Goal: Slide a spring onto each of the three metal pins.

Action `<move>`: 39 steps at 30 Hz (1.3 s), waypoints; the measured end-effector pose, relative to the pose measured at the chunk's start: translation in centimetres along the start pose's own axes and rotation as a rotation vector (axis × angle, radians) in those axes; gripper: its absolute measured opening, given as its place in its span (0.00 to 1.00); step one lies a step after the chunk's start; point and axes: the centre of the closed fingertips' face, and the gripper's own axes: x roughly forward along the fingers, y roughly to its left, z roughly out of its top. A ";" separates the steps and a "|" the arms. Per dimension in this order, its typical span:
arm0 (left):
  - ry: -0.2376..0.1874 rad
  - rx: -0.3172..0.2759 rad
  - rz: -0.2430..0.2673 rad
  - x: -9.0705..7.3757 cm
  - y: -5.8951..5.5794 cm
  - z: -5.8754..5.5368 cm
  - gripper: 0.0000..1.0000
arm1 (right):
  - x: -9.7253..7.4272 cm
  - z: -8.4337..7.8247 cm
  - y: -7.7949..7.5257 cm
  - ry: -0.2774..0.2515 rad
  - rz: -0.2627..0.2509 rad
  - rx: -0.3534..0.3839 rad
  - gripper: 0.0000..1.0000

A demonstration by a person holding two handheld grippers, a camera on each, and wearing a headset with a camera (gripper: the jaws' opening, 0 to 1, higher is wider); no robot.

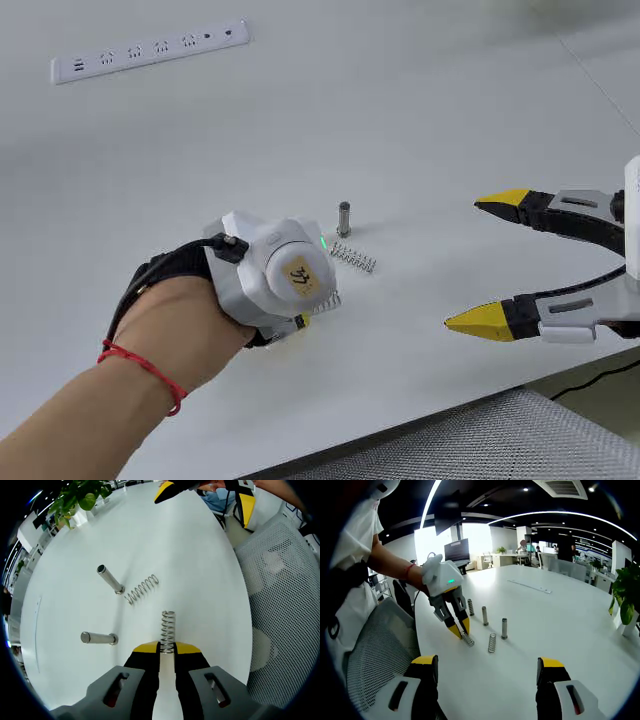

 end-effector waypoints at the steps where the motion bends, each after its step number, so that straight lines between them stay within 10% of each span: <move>1: -0.003 -0.006 -0.003 0.0 -0.1 0.0 0.06 | 0.0 0.0 0.0 0.001 0.000 0.000 0.80; 18: -0.052 -0.046 -0.008 -0.6 -0.8 0.3 0.06 | -0.1 0.0 0.5 0.009 0.005 -0.004 0.79; 39: -0.299 -0.144 0.047 -6.9 -0.9 2.3 0.06 | 0.6 3.4 2.7 0.016 0.060 -0.080 0.77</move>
